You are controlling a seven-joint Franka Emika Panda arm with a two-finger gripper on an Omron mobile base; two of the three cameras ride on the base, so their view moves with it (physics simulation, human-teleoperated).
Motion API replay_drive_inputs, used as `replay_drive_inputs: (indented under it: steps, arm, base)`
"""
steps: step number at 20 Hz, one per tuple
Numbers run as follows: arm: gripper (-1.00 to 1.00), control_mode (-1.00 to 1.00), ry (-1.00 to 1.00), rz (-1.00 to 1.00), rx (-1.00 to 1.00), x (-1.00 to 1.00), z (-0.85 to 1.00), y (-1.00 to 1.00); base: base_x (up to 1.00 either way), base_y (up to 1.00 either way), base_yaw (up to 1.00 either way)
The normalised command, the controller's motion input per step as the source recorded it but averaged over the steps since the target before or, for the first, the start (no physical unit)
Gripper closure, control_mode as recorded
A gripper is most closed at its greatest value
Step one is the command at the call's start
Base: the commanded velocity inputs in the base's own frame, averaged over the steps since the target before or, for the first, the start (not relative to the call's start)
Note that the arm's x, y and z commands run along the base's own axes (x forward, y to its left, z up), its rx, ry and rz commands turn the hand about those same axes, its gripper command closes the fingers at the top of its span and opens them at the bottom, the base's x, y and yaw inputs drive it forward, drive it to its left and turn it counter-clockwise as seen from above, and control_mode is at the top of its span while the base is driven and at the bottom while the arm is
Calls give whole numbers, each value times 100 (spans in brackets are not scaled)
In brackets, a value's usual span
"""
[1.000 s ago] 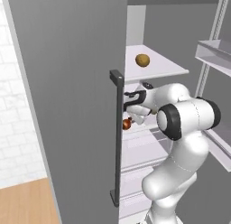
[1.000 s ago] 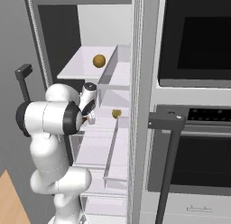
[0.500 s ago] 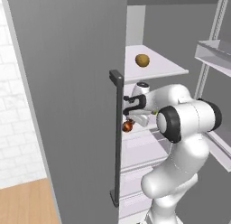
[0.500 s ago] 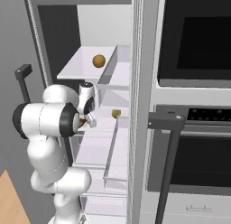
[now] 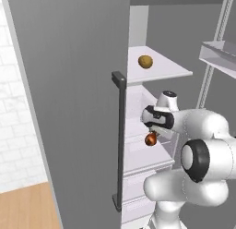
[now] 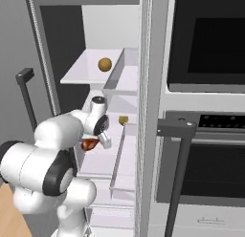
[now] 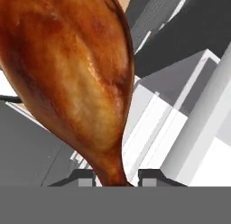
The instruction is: Place one potato and one chicken drumstick in each tupperware on the nearby counter, to pack two identical lunches.
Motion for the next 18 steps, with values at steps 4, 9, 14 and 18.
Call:
replay_drive_inputs:
  steps: [4, 9, 14, 18]
  arm:
    - [100, -100, -2, -10, 0, -100, 61, 4]
    - [100, -100, 0, -29, 0, -100, 86, 14]
    - [100, -100, -21, -41, 0, -100, 77, 2]
    - [100, -100, -28, -22, 0, -92, 75, 0]
  base:
    - [0, 0, 0]
    - [0, 0, 0]
    - [0, 0, 0]
    - [0, 0, 0]
